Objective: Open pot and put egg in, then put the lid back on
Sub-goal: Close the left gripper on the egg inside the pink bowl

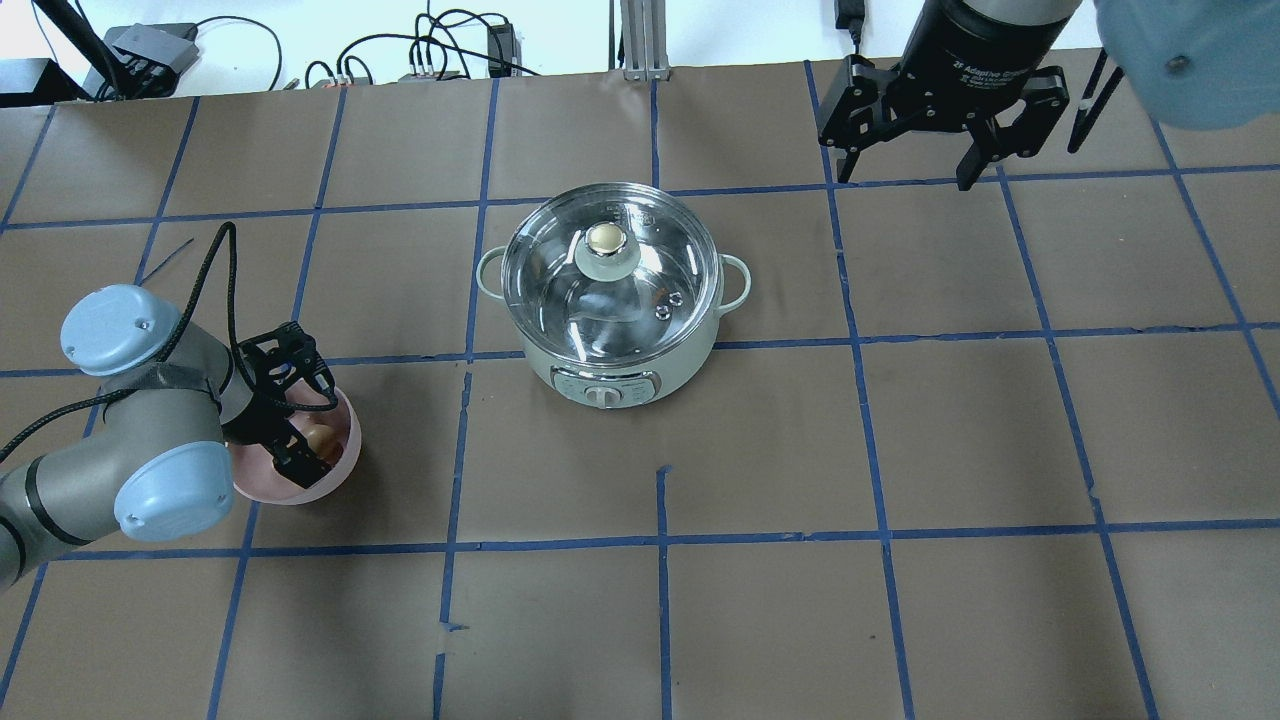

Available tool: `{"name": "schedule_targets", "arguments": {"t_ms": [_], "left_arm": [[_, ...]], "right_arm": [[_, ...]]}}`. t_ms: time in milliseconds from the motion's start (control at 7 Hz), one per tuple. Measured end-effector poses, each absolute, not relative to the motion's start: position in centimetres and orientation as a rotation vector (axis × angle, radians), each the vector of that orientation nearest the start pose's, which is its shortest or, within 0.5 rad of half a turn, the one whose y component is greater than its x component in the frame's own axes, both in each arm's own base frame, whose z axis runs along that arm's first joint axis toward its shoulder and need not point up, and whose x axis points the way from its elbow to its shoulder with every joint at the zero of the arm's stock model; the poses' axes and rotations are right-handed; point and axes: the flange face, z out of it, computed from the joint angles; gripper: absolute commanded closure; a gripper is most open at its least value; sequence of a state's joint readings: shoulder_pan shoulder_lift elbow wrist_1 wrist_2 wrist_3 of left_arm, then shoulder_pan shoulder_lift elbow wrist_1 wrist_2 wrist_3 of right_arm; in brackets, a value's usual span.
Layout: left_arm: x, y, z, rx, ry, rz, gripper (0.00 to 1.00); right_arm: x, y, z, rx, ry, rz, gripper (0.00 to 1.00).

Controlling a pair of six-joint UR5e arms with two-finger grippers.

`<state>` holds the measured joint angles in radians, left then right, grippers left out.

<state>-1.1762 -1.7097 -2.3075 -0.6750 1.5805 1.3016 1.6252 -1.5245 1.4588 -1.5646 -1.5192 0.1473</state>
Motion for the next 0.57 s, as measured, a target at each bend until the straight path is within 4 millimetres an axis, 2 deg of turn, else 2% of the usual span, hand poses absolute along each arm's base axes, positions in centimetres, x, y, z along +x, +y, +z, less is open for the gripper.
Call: {"name": "schedule_targets", "arguments": {"t_ms": [286, 571], "left_arm": [[2.55, -43.10, 18.45, 1.380, 2.800, -0.009, 0.00], [2.33, -43.07, 18.49, 1.366, 2.810, -0.007, 0.02]], "right_arm": [[16.68, -50.83, 51.91, 0.140, 3.080, -0.082, 0.00], [16.73, -50.88, 51.89, 0.135, 3.080, -0.082, 0.00]]}}
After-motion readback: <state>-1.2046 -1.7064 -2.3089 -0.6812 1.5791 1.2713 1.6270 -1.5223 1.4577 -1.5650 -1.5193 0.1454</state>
